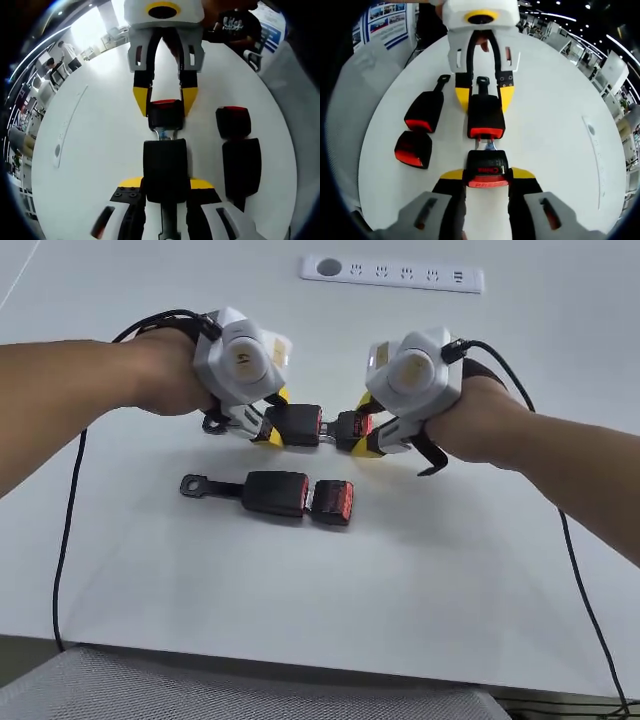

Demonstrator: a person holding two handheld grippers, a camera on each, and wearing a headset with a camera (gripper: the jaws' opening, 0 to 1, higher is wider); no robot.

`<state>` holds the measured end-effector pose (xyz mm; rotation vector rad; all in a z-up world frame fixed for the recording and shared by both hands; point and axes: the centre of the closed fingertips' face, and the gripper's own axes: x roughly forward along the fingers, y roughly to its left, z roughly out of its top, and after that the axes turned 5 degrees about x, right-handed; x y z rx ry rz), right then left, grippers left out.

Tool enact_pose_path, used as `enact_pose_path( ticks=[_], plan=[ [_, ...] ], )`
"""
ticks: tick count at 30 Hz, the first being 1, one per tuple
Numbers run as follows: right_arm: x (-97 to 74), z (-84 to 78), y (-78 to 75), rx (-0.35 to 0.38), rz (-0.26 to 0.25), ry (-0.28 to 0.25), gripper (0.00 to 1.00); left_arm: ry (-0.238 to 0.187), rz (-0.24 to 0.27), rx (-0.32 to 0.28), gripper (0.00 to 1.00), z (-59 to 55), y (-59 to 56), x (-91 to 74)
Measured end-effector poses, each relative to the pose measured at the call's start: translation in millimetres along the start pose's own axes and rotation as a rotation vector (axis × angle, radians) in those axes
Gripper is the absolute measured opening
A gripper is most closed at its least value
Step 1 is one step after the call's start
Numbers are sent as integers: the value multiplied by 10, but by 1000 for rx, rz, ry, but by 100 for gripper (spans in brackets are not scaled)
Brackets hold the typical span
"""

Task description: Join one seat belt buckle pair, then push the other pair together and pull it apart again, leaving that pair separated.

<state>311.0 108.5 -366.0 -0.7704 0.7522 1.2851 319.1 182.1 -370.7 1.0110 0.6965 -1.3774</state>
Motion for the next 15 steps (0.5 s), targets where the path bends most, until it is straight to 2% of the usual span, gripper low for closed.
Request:
enact_pose_path(
  ticks=[6,15],
  plan=[
    [34,66,6,6,4,-20,30,-10,1,-8,31,16,5,-1],
    [67,131,0,10,2,-9,30,-8,2,-16,31,6,11,-5]
  ],
)
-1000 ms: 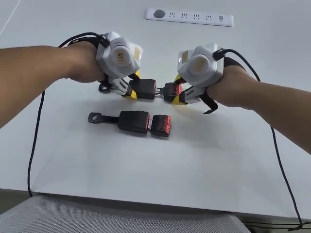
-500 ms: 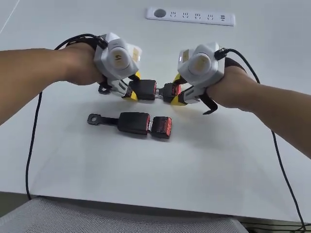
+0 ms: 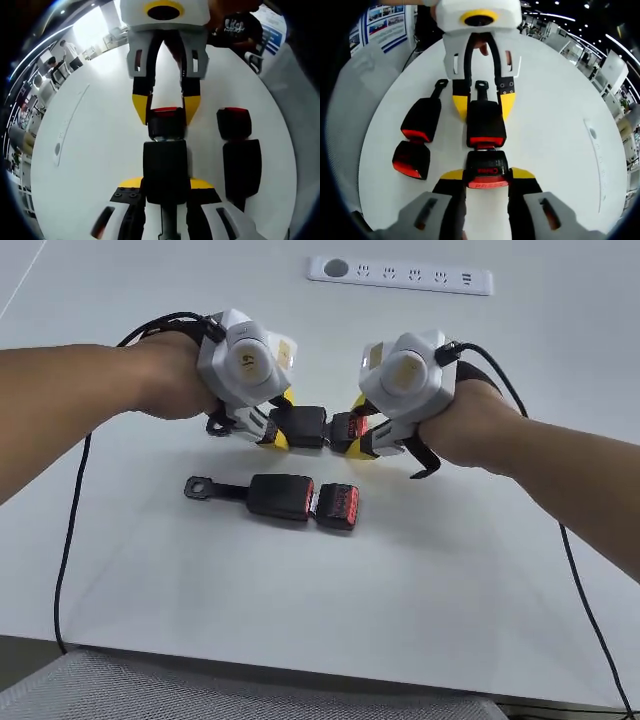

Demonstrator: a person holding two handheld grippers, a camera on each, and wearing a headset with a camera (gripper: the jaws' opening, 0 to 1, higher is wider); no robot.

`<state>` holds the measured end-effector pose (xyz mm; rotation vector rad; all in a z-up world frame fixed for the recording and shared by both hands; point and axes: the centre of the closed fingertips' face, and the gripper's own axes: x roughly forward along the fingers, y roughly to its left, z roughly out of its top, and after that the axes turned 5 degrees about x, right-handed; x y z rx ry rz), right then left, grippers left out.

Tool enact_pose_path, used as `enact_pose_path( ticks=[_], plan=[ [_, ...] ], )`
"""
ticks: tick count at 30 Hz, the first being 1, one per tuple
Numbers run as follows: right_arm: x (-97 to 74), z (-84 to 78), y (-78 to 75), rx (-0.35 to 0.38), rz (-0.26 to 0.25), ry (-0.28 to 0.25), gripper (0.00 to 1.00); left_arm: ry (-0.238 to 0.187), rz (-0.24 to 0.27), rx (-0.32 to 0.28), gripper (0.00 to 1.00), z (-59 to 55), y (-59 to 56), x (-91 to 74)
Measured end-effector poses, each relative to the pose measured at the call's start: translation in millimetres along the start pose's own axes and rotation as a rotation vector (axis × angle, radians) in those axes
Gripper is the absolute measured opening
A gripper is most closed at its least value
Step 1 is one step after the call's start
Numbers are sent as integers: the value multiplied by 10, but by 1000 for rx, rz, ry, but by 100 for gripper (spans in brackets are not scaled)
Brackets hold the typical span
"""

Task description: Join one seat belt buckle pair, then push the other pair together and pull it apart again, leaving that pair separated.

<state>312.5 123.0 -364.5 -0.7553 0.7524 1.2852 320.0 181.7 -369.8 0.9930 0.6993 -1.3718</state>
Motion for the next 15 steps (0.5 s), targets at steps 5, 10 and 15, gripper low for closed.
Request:
enact_pose_path(
  ticks=[5,10,15],
  plan=[
    [-14,6,17,-3,-6,8,30,-4,3,-2,31,-13,3,-6],
    [-28,9,26,-8,-8,8,30,-5,5,-3,31,-16,-2,-13],
    [-49,6,33,-11,-10,13,30,-1,-1,-2,31,-44,6,-4]
  ],
)
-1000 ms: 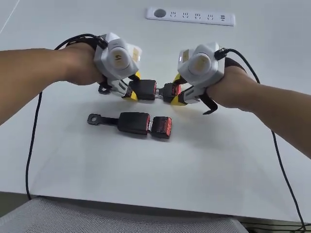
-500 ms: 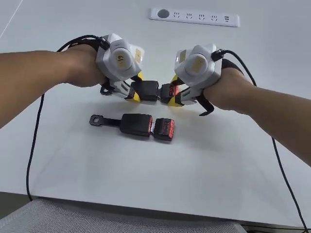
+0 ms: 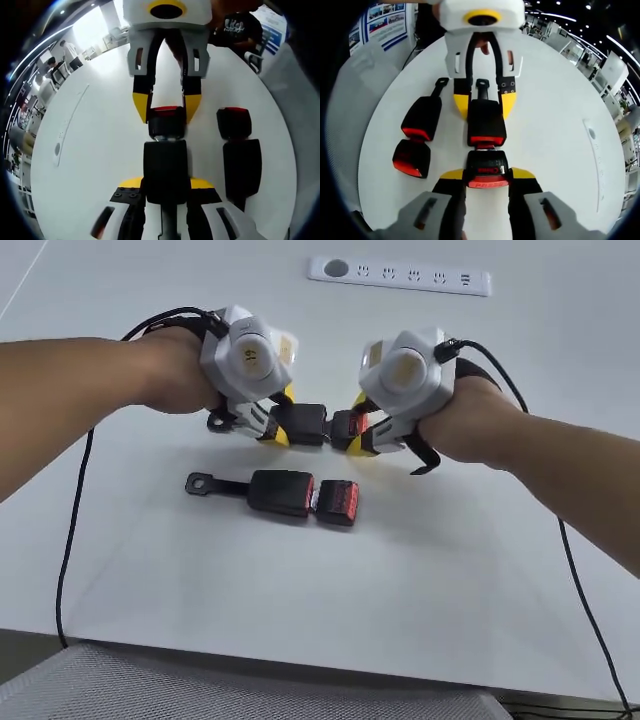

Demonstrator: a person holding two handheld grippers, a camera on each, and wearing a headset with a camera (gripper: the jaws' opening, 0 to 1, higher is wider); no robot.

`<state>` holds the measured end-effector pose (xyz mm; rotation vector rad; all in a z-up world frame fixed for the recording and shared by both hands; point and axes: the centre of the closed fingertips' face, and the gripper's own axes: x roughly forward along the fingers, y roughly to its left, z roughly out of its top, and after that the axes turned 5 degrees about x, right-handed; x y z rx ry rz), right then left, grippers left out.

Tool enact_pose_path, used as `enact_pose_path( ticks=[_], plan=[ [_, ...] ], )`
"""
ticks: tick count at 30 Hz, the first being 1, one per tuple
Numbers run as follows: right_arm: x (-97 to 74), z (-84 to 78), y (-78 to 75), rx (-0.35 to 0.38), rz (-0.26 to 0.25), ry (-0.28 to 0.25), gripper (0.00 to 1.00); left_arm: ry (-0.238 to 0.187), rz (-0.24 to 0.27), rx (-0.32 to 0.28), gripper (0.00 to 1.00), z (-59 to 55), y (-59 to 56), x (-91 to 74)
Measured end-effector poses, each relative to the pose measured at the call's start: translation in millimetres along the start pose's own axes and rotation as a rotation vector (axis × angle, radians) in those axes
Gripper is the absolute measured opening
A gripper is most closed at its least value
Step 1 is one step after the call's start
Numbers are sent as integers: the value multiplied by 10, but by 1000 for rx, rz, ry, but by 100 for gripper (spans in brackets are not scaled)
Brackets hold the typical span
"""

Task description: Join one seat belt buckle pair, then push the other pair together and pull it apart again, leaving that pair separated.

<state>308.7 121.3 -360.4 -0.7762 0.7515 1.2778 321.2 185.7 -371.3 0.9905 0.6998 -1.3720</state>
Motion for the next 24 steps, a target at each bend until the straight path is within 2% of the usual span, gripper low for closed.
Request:
enact_pose_path(
  ticks=[7,15,24],
  plan=[
    [-53,-108,-43,-2,-2,12,30,0,3,-13,31,-9,-9,1],
    [-67,-118,-23,-4,-4,4,31,-1,7,-10,32,6,2,-6],
    [-204,-386,-51,24,-12,12,32,-1,0,-6,32,21,5,-4]
  ],
)
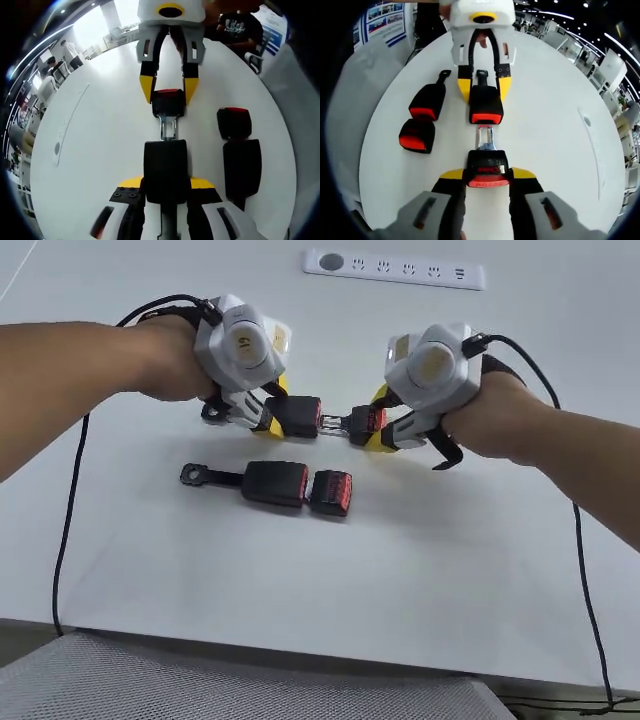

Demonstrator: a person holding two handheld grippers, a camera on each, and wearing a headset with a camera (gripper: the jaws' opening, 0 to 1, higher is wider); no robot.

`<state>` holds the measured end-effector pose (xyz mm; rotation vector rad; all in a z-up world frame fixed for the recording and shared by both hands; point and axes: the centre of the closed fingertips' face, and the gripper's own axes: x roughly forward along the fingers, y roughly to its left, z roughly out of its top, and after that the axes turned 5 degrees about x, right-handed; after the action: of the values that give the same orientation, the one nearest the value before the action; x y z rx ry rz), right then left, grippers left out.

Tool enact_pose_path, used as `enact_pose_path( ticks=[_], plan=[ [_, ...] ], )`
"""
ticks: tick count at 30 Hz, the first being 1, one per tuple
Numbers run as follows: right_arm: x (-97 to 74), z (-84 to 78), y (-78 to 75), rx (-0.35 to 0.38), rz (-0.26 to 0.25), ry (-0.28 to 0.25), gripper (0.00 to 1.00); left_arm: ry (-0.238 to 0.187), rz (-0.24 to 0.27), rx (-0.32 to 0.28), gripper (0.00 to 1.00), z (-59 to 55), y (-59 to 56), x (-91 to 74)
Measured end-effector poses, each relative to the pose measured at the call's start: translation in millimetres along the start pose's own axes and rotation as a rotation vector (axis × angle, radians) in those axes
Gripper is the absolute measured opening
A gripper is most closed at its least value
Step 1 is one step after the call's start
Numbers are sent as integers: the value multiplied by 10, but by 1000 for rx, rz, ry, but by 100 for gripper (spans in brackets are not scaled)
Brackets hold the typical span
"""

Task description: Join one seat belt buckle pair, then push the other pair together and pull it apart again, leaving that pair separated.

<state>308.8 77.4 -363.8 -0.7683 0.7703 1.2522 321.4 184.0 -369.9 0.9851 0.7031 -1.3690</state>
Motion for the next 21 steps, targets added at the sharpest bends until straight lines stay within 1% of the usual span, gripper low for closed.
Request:
enact_pose_path(
  ticks=[3,6,7,14,21],
  plan=[
    [-72,-126,-7,15,-3,2,32,0,0,-2,32,-2,2,2],
    [-151,-253,-13,14,-14,5,32,2,0,-1,32,-2,0,3],
    [-178,-295,-15,19,-13,6,32,3,1,-1,32,-17,11,10],
    [-371,-619,-92,33,-37,45,33,9,3,0,33,-37,36,25],
    [-543,-934,-134,65,-44,64,33,10,8,1,33,2,7,11]
  ],
)
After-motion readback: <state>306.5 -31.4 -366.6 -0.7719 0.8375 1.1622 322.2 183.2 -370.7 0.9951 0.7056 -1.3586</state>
